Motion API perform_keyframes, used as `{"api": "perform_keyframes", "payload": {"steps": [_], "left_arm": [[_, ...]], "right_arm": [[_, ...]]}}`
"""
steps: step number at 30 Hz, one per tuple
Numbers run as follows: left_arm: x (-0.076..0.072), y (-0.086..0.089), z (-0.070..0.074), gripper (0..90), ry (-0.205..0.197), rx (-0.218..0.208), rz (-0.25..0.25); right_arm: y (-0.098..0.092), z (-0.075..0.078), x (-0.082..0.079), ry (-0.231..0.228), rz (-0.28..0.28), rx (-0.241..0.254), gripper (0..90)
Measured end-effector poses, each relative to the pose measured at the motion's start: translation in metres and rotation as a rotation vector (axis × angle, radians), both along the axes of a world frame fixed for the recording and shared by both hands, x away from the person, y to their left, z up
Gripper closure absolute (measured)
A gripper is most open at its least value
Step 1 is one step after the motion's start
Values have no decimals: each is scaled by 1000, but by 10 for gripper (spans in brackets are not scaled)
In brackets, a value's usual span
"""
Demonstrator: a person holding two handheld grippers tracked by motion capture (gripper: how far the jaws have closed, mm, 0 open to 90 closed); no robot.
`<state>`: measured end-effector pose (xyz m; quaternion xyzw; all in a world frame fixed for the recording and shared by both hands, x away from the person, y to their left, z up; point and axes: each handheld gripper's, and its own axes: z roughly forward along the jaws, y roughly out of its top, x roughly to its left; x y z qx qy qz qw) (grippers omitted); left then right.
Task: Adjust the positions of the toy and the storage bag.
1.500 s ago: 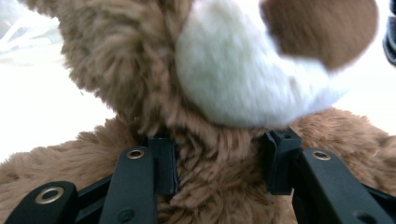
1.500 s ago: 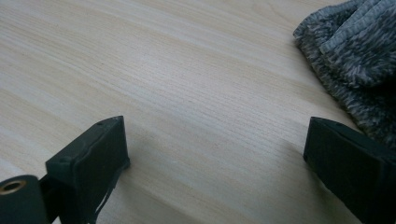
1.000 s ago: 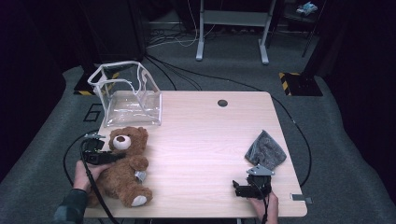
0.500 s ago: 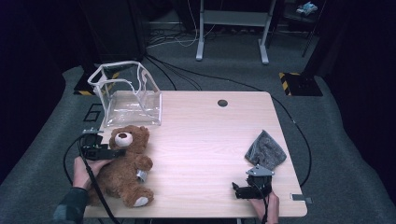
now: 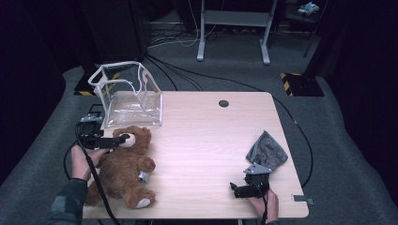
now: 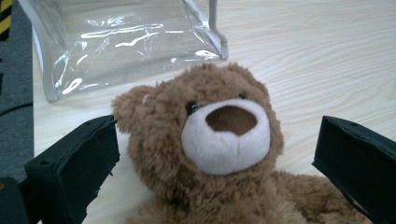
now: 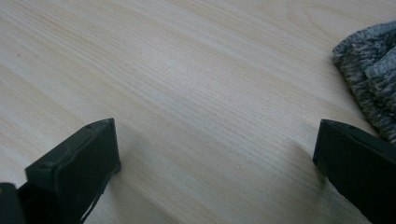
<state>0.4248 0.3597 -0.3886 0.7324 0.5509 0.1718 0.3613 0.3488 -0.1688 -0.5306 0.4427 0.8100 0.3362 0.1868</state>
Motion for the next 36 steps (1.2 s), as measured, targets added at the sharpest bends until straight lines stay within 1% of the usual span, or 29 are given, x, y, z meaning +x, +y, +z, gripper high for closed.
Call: {"api": "perform_keyframes", "payload": {"steps": [1, 2, 4, 5, 6, 7, 9, 10, 13, 14, 15, 16, 18, 19, 20, 21, 22, 23, 24, 25, 26, 28, 29, 30, 31, 32, 34, 35, 36], "left_arm": [[3, -2, 2, 0, 1, 6, -10], [4, -3, 5, 0, 8, 23, -21], [11, -8, 11, 0, 6, 52, -29], [13, -9, 13, 0, 8, 55, -35], [16, -12, 15, 0, 0, 52, -25], [19, -14, 18, 0, 2, 55, -28], [25, -16, 22, 0, 1, 67, -30], [29, -17, 24, 0, -5, 75, -22], [36, -20, 28, 0, 3, 83, -16], [40, -23, 31, 0, -4, 93, -17], [43, -24, 32, 0, -10, 90, -16], [45, -25, 34, 3, -9, 78, -25], [51, -27, 36, 7, -11, 76, -25], [54, -29, 37, 10, -18, 86, -21], [57, -31, 38, 13, -11, 93, -27], [61, -32, 38, 13, -16, 86, -28], [64, -34, 39, 13, -16, 96, -29], [67, -37, 40, 13, -25, 98, -23], [70, -39, 41, 15, -28, 98, -35], [73, -42, 42, 22, -27, 110, -37], [76, -44, 43, 20, -37, 111, -39], [82, -48, 46, 25, -33, 113, -42], [85, -50, 47, 25, -47, 114, -43], [88, -52, 48, 25, -51, 112, -59], [91, -54, 49, 12, -55, 120, -64], [95, -55, 50, 11, -53, 120, -70], [101, -58, 51, 7, -61, 123, -77], [104, -60, 52, 3, -62, 117, -78], [106, -61, 53, 3, -58, 120, -74]], "right_arm": [[0, 0, 0, 1, 1, 1, 0], [0, 0, 0, 3, 2, 2, 0], [-1, 0, 1, -2, 14, 0, 0], [-1, 0, 2, -4, 21, 1, 0], [-1, 0, 2, -4, 22, 1, 0], [-1, 0, 2, -2, 22, 1, 0], [-1, 0, 2, -4, 21, 1, 0], [-1, 0, 2, -4, 19, 1, 0], [-1, 0, 2, 1, 18, 3, 0], [-1, 0, 2, -4, 22, 2, 0], [-1, 0, 3, 1, 27, 2, 0], [-1, 0, 3, -1, 35, -4, 0], [-1, 0, 3, -1, 35, -2, 0], [-1, 0, 4, 0, 34, 0, 0], [-1, 0, 4, 2, 37, 0, 0], [-1, 0, 4, 2, 37, -1, 0], [-1, 0, 4, 2, 37, 0, 0], [-1, 0, 4, 3, 38, 2, 0], [-1, 0, 4, 5, 37, 4, 0], [0, 0, 4, 9, 31, 6, 0], [0, 0, 4, 8, 28, 8, 0], [0, 0, 4, 4, 34, 5, 0], [0, 0, 4, 8, 35, 6, 0], [0, 0, 5, 7, 39, 3, 0], [0, 0, 5, 8, 40, 2, 0], [0, 0, 5, -1, 44, -5, 0], [0, 0, 5, -1, 43, -3, 0], [0, 0, 6, -2, 43, -6, 0], [0, 0, 6, -1, 43, -5, 0]]}}
